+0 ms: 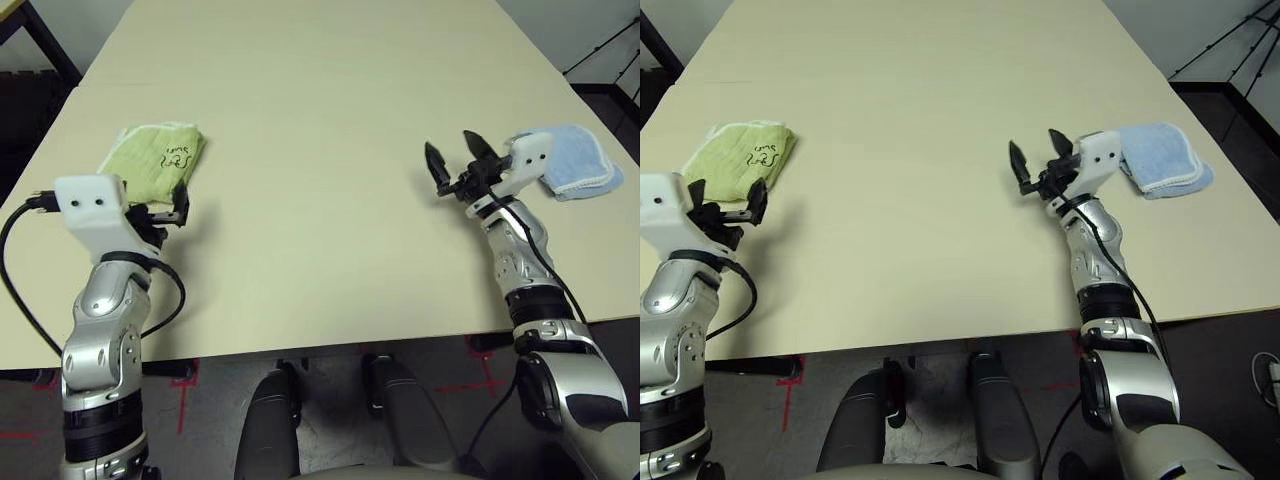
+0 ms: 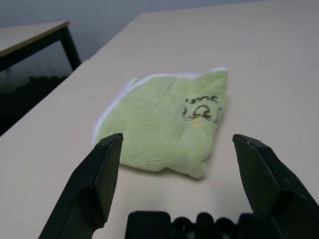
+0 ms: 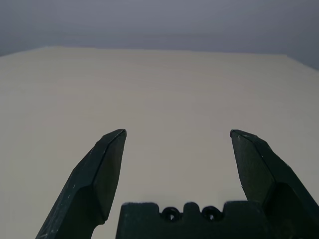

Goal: Fold the towel and set it aside.

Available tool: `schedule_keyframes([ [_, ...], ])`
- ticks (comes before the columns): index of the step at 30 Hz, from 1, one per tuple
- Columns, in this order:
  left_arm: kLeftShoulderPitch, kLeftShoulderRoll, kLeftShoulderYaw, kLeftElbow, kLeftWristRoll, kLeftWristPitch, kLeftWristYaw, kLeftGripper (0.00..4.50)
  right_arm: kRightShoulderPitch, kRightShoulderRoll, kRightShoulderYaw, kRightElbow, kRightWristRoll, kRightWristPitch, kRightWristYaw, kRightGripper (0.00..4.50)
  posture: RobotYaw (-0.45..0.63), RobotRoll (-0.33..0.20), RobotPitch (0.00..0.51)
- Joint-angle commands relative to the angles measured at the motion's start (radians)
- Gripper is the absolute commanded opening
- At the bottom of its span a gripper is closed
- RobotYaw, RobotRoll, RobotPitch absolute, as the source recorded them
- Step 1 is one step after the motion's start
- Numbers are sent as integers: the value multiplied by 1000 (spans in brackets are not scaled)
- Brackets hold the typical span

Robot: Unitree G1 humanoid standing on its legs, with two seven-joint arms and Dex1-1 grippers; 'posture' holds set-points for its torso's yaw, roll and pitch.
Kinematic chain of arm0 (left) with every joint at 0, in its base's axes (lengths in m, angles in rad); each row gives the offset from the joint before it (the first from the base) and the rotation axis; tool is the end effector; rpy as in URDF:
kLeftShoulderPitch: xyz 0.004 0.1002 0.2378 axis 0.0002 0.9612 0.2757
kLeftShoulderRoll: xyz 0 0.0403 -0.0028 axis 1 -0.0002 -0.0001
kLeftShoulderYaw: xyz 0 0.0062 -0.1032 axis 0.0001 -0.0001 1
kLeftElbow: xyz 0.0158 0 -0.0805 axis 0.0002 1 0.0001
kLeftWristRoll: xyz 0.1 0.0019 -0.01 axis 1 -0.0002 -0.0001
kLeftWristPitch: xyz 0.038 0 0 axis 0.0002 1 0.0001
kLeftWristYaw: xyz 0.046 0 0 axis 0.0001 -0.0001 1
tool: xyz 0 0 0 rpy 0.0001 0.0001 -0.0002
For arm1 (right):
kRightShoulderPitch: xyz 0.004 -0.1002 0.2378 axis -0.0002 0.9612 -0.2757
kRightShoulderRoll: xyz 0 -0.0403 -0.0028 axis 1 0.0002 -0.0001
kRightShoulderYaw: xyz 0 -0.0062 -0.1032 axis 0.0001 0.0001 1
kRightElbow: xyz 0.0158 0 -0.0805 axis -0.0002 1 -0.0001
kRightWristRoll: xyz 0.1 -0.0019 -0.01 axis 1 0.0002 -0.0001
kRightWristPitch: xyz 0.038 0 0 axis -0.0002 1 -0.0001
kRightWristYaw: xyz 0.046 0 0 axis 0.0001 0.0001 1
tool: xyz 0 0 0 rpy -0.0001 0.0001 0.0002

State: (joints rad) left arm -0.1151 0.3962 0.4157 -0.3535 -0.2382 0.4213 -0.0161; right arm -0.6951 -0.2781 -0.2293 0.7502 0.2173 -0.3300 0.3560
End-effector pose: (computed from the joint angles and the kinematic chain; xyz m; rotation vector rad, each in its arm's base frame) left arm 0.1991 0.2676 0.1511 0.1446 -0.1541 0.2820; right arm 0.3202 -0.2217 0.1162 0.0030 -0.3231 0.1604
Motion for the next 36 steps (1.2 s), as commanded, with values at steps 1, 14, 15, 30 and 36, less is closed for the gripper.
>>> schedule_keyframes([
  [1, 24, -9, 14, -20, 12, -14, 3, 4468, 3, -31, -30, 44, -19, -24, -66, 4500, -91, 0, 166],
  [14, 62, -9, 23, -21, 22, -34, 2, 4468, 104, -82, -42, -20, -12, -3, -106, 4500, -114, 0, 186],
  [15, 63, -10, 24, -23, 21, -33, 3, 4468, 108, -81, -42, -25, -11, 0, -108, 4500, -114, 0, 186],
  [30, 53, 0, 9, -17, 27, -42, -7, 4468, 135, -76, -35, -65, -7, 25, -105, 4500, -117, 0, 199],
  [36, 60, 16, -6, -14, 52, -73, -26, 4468, 142, -76, -37, -71, -9, 26, -108, 4500, -117, 0, 201],
])
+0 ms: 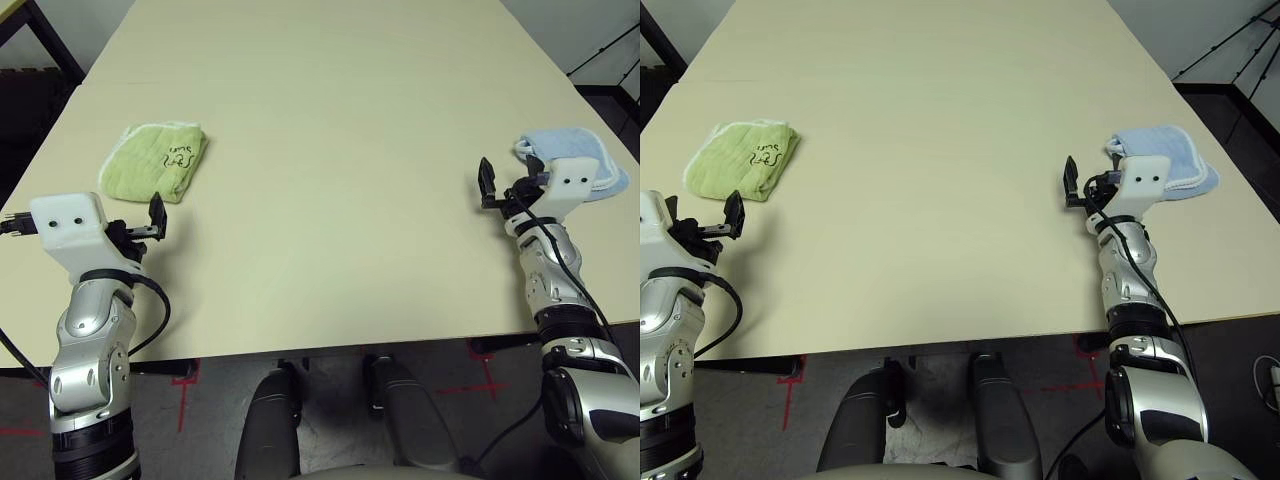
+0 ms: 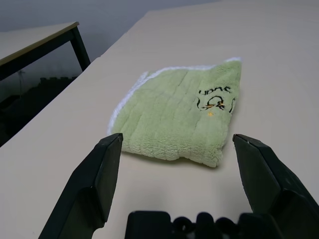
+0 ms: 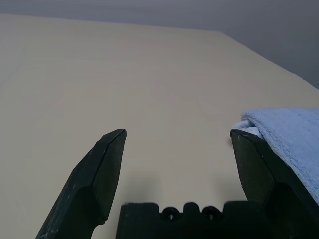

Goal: Fold the towel and set it aside.

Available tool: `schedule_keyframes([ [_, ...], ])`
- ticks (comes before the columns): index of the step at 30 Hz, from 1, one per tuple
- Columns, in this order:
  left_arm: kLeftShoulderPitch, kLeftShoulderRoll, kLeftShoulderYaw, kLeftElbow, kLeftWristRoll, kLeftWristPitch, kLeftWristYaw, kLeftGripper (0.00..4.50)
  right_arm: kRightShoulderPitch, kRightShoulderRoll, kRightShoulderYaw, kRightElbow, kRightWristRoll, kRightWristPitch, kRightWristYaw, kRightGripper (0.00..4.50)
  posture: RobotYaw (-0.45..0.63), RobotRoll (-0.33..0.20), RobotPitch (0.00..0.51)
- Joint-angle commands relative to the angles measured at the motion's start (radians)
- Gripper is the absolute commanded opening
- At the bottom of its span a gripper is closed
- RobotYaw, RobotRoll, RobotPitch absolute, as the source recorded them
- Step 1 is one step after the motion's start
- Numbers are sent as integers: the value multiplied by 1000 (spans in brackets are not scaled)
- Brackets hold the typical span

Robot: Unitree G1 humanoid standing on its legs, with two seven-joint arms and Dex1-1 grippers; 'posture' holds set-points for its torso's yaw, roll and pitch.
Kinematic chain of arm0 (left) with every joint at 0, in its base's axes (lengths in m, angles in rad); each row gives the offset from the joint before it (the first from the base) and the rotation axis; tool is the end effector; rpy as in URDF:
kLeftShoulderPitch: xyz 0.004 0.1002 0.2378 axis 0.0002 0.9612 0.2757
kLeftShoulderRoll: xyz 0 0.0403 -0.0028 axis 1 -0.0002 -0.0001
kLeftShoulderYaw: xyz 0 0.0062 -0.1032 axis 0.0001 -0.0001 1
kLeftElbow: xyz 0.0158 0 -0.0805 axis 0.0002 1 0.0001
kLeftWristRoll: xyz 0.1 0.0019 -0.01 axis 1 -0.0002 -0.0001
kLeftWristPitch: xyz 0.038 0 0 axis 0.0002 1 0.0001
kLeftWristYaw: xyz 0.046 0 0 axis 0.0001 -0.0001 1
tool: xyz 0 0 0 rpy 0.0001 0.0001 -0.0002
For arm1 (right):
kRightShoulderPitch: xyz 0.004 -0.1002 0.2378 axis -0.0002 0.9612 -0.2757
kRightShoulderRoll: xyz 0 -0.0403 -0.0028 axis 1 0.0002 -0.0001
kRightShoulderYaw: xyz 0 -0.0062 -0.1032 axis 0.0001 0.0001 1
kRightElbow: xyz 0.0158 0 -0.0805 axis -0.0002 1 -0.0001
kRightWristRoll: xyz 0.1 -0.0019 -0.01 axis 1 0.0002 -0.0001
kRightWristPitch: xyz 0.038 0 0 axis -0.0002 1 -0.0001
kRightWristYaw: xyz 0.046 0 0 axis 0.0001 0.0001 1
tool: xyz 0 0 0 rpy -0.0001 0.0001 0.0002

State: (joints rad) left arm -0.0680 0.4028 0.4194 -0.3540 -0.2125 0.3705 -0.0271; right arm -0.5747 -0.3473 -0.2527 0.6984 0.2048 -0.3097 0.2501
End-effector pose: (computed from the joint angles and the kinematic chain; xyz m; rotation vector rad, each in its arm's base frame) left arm 0.1920 0.2714 0.1459 0.1905 -0.1570 0.2914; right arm 0.2981 -0.2527 0.0986 -0.0508 -0.2500 -0.0157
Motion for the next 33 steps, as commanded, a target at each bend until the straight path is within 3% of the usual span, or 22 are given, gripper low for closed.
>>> schedule_keyframes([
  [1, 14, 10, -11, -13, 29, -31, -19, 4468, 23, -6, -13, -21, 3, 5, -3, 4500, -117, 0, 202],
  [33, -62, 13, -51, 78, 61, -87, -77, 4468, 95, -1, -10, -111, -3, 8, -10, 4500, -153, 0, 191],
])
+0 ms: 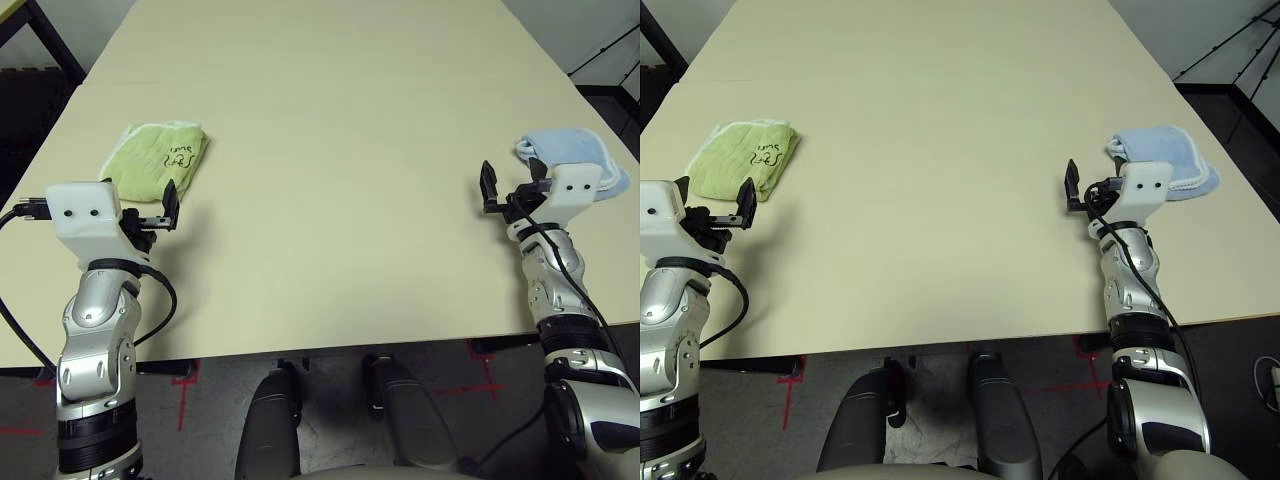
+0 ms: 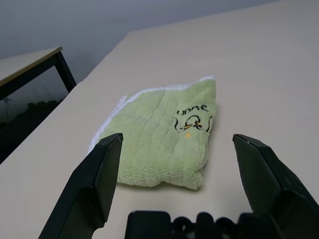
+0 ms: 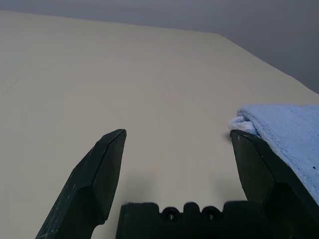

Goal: Fold the towel and set it aside.

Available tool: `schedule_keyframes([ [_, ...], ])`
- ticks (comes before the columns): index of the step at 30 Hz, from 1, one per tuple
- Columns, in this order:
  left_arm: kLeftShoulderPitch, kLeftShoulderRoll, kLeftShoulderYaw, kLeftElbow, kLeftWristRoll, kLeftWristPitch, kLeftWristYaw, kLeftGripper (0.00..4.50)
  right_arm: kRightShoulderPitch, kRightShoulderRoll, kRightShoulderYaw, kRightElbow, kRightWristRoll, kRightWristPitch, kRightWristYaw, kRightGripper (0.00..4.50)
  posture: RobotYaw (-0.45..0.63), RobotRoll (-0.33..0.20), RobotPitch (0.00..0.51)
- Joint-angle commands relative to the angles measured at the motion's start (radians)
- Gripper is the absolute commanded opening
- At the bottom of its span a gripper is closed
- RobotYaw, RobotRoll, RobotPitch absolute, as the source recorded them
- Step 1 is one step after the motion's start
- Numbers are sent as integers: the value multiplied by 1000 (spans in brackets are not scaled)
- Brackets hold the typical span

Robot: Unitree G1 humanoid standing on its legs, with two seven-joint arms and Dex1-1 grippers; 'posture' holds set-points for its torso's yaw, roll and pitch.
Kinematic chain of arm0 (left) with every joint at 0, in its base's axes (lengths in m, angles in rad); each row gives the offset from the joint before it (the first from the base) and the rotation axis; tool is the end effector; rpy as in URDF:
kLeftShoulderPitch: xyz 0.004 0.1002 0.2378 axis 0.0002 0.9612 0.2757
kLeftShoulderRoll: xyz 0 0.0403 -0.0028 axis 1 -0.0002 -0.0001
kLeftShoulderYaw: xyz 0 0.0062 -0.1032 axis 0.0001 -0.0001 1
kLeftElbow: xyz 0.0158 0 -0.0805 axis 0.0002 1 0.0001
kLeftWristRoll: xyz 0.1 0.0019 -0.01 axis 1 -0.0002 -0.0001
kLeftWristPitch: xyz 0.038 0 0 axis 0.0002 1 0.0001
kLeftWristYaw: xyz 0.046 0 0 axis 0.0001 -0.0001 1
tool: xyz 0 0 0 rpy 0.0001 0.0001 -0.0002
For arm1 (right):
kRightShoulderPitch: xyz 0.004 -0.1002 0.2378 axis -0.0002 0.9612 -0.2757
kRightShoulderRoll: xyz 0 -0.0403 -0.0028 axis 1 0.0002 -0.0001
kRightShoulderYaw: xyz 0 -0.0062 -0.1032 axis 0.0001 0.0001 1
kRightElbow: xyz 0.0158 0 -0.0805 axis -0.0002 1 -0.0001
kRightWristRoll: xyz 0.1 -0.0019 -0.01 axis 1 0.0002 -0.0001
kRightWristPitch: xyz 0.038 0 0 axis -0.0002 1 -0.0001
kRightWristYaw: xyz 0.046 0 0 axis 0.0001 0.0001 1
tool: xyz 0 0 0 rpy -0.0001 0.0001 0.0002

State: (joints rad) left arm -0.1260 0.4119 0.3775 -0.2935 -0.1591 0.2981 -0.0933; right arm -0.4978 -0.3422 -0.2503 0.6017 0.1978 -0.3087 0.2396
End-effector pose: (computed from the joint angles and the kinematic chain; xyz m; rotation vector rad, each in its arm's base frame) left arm 0.2051 0.2671 0.1492 0.2452 -0.2034 0.2073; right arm 0.2860 -0.2538 0.0937 -0.0760 -0.2643 -0.0205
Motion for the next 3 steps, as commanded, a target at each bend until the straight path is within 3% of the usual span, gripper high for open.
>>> schedule_keyframes([
  [1, -7, 4, -9, 21, 8, -16, -12, 4468, 19, -7, -13, -17, 5, 8, 1, 4500, -153, 0, 191],
  [3, -12, 4, -9, 28, 10, -19, -14, 4468, 21, -7, -13, -18, 5, 7, 2, 4500, -155, 0, 189],
])
